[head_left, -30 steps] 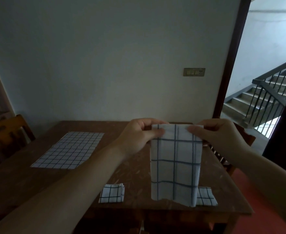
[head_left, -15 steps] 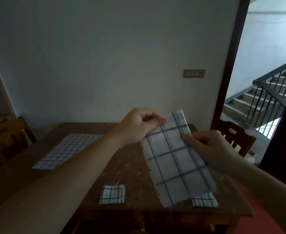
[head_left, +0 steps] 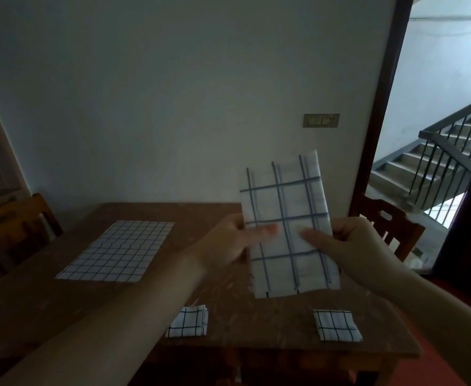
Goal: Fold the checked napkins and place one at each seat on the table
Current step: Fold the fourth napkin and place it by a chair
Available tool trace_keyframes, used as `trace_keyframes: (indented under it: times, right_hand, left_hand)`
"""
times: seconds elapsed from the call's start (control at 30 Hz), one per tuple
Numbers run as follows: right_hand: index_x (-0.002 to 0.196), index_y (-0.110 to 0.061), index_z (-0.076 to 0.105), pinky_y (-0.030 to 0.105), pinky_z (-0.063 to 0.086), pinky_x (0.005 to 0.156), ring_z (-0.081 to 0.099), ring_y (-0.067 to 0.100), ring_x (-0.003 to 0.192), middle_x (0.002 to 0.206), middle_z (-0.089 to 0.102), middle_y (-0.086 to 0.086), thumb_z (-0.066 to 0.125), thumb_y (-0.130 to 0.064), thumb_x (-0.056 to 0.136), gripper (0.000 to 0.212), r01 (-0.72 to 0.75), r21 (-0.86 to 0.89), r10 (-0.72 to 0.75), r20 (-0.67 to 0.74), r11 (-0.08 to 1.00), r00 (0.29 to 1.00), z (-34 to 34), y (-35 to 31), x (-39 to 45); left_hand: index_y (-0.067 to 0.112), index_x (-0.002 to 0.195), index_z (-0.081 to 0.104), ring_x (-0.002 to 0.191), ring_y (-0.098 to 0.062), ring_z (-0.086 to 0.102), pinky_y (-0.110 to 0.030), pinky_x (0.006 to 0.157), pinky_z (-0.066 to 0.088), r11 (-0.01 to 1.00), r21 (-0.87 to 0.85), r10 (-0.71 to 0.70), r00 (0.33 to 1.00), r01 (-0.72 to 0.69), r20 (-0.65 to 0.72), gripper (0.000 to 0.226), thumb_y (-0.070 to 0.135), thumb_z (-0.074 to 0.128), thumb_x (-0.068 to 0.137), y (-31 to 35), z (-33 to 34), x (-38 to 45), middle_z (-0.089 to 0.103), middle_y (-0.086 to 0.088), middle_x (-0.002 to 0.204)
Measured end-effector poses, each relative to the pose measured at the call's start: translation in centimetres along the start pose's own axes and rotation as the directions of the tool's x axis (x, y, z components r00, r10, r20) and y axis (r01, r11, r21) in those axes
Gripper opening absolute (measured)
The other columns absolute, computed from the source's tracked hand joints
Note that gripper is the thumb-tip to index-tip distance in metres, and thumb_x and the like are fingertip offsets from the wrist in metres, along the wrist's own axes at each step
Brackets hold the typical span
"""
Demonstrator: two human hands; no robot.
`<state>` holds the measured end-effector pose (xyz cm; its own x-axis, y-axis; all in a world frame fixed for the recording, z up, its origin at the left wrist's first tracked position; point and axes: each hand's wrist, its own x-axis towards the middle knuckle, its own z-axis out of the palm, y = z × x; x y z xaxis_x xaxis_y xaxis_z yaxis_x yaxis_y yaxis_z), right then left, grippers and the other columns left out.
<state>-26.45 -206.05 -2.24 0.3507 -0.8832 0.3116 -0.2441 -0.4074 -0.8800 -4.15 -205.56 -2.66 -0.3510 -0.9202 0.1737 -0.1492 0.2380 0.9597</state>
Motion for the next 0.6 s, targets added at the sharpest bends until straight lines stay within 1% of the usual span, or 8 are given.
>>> trace_keyframes:
  times: [0.07,0.17,0.27,0.37,0.47,0.5,0.57,0.6]
  right_hand:
    - [0.092,-0.01,0.071,0.035,0.062,0.068,0.074,0.015,0.075,0.083,0.077,-0.003,0.06,-0.04,0.076,0.036,-0.049,-0.047,0.052,0.058,0.998,0.997,-0.1,0.3,-0.1]
    - [0.1,-0.01,0.066,0.051,0.058,0.082,0.073,0.022,0.085,0.093,0.075,0.002,0.055,-0.04,0.079,0.038,-0.135,0.029,0.129,0.149,0.99,0.98,-0.7,0.5,0.0]
    - [0.104,-0.008,0.067,0.06,0.051,0.09,0.071,0.031,0.093,0.1,0.074,0.009,0.055,-0.032,0.082,0.035,-0.194,0.104,0.174,0.175,0.975,0.969,-1.0,0.4,0.1]
    - [0.102,-0.006,0.067,0.055,0.054,0.087,0.07,0.037,0.088,0.092,0.074,0.013,0.054,-0.028,0.083,0.032,-0.225,0.13,0.194,0.213,0.966,0.958,-1.4,0.4,0.3]
    - [0.076,-0.013,0.074,0.026,0.053,0.052,0.064,0.018,0.05,0.059,0.067,0.008,0.048,-0.019,0.081,0.027,-0.291,0.317,0.209,0.268,0.903,0.941,-1.8,0.4,0.3]
    - [0.075,-0.014,0.075,0.024,0.05,0.047,0.061,0.016,0.045,0.056,0.066,0.008,0.049,-0.016,0.08,0.027,-0.31,0.357,0.226,0.258,0.881,0.939,-1.8,0.4,0.3]
    - [0.091,-0.008,0.07,0.037,0.054,0.057,0.066,0.024,0.054,0.066,0.069,0.018,0.056,-0.011,0.079,0.019,-0.325,0.4,0.245,0.238,0.857,0.94,-1.7,0.4,0.5]
    - [0.098,-0.005,0.068,0.049,0.053,0.074,0.068,0.037,0.07,0.08,0.07,0.028,0.063,-0.009,0.079,0.02,-0.332,0.422,0.25,0.239,0.843,0.938,-1.7,0.7,0.7]
  left_hand:
    - [0.021,0.101,0.069,0.09,-0.007,0.071,-0.016,0.073,0.054,0.997,0.05,-0.049,0.998,0.05,-0.032,0.012,0.024,0.063,0.091,0.2,0.7,0.0,0.075,0.006,0.094]
    - [0.03,0.1,0.067,0.091,-0.004,0.07,-0.018,0.076,0.056,0.994,0.051,-0.095,0.995,0.095,-0.005,0.013,0.023,0.064,0.09,0.1,0.3,0.3,0.074,0.012,0.096]
    - [0.028,0.1,0.064,0.082,0.001,0.07,-0.015,0.07,0.055,0.99,0.023,-0.137,0.99,0.136,0.024,0.011,0.02,0.06,0.093,0.3,0.2,0.2,0.072,0.011,0.093]
    - [0.023,0.103,0.064,0.082,-0.001,0.07,-0.016,0.07,0.054,0.985,0.027,-0.172,0.985,0.171,0.035,0.012,0.021,0.054,0.097,0.4,0.0,0.2,0.072,0.008,0.093]
    - [0.022,0.109,0.064,0.094,-0.013,0.07,-0.028,0.083,0.057,0.979,-0.013,-0.205,0.978,0.206,0.022,0.016,0.024,0.056,0.095,0.2,-0.3,0.1,0.071,0.0,0.105]
    - [0.022,0.11,0.064,0.1,-0.018,0.069,-0.033,0.089,0.056,0.975,-0.05,-0.216,0.976,0.216,0.009,0.017,0.024,0.058,0.094,0.1,-0.4,0.1,0.071,-0.003,0.108]
    - [0.024,0.113,0.064,0.106,-0.025,0.067,-0.043,0.096,0.052,0.972,-0.107,-0.212,0.977,0.211,-0.006,0.023,0.028,0.064,0.09,-0.1,-0.4,0.2,0.071,-0.006,0.113]
    - [0.024,0.113,0.065,0.107,-0.026,0.067,-0.045,0.097,0.051,0.97,-0.135,-0.207,0.978,0.204,-0.009,0.028,0.03,0.068,0.086,-0.2,-0.4,0.2,0.071,-0.007,0.114]
